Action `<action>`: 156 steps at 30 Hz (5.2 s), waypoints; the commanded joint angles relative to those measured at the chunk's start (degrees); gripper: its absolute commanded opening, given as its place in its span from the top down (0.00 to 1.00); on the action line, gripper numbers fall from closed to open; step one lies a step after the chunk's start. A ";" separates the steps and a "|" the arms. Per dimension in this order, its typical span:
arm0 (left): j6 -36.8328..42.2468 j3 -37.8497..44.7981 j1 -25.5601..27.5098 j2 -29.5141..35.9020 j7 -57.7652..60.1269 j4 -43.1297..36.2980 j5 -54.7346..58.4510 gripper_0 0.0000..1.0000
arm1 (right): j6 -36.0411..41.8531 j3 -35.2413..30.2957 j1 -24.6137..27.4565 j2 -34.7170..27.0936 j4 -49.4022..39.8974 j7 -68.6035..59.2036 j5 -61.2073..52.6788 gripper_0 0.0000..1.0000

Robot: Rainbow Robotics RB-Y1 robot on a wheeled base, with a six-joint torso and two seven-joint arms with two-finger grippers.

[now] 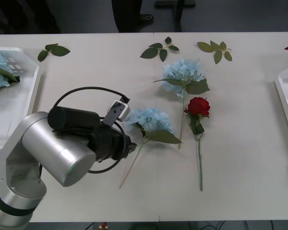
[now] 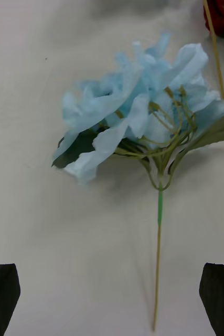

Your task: Place the red flowers into the right box and the blue flowers into the left box. If a person shows an open palm, hand one flower to the person first, then continue sorting.

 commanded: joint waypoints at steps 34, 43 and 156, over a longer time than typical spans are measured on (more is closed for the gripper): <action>-19.91 -13.61 -4.55 -9.30 0.97 25.67 -19.23 0.14 | -22.75 0.20 -11.23 -1.70 38.47 1.58 18.60 0.93; -19.91 -14.31 -4.37 -8.60 1.32 26.37 -19.23 0.30 | -20.90 -0.06 -11.32 -1.96 37.24 2.20 15.70 0.00; -20.27 53.54 -6.74 24.36 -23.29 46.85 22.43 0.00 | -15.63 40.63 2.92 17.99 1.20 -18.90 14.82 1.00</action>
